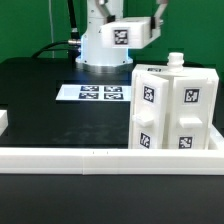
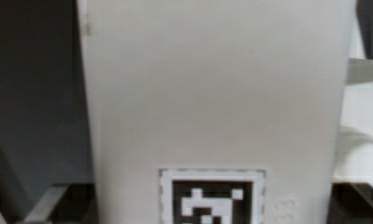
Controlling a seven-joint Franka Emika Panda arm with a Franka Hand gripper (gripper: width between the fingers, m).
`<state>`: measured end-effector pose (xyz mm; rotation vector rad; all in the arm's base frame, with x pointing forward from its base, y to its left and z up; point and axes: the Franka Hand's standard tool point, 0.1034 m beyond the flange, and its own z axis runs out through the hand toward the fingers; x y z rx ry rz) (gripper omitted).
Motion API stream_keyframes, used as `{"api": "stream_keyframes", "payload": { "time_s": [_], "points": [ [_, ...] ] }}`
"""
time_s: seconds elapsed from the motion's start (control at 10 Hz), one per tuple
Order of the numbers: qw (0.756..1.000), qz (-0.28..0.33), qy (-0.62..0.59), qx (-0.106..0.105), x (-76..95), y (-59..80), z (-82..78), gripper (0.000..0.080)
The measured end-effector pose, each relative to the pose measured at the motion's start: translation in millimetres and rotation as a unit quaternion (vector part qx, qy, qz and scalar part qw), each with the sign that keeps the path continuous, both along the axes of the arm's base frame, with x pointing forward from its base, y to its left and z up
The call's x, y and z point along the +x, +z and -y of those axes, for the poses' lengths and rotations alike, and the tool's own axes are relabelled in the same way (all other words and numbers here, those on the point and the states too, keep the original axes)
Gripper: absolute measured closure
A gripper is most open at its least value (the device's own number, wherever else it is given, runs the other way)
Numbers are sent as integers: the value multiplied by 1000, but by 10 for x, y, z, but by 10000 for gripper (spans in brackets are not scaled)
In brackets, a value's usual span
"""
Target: Assemble cabinet
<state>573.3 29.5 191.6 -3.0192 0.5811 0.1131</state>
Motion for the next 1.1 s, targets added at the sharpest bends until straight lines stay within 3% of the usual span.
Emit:
{"api": "stream_keyframes", "payload": {
  "time_s": [0.3,0.7,1.1],
  "points": [
    [1000,-14,-15,-6,316,57,-249,245],
    [1000,-14,-13,-6,297,31,-218,245],
    [1000,-22,-13,-9,280,-79,-407,245]
  ]
}}
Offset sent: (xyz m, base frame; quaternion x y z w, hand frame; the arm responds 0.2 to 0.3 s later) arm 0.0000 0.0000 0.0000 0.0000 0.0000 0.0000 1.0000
